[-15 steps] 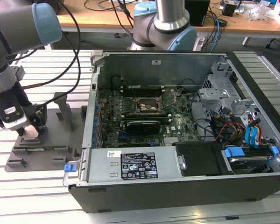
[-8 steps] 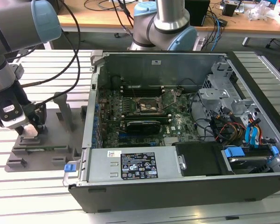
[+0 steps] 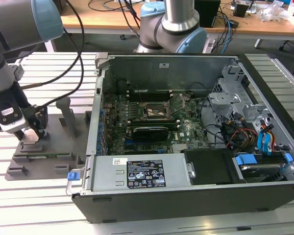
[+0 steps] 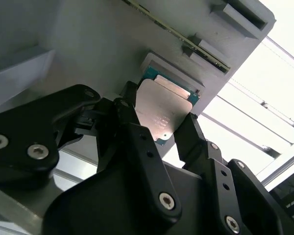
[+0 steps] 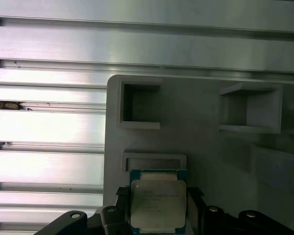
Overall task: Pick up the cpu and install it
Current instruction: 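Pick up the cpu and move it towards the insertion slot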
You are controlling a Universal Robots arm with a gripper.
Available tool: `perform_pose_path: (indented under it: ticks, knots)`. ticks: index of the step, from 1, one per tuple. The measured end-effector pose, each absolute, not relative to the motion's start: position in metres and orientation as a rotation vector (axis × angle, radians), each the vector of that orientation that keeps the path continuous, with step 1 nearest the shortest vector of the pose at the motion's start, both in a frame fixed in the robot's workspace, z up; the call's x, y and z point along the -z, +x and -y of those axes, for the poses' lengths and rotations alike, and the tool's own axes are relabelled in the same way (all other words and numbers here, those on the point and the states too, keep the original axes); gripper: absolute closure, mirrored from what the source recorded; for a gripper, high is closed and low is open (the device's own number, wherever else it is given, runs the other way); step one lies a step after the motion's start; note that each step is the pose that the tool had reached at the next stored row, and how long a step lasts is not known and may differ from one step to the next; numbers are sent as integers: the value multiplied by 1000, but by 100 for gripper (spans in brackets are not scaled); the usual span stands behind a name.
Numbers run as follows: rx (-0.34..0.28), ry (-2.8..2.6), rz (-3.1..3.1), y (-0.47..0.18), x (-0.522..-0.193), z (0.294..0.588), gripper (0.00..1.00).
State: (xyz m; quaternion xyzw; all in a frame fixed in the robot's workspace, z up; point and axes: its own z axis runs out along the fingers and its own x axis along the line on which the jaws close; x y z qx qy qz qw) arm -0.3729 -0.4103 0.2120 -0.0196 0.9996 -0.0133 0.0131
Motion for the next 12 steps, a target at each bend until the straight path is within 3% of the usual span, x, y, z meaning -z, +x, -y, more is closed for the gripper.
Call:
perform_pose_path:
  ticks: [12]
  knots:
    - [41,-61,-3114,-373,-222,410,45]
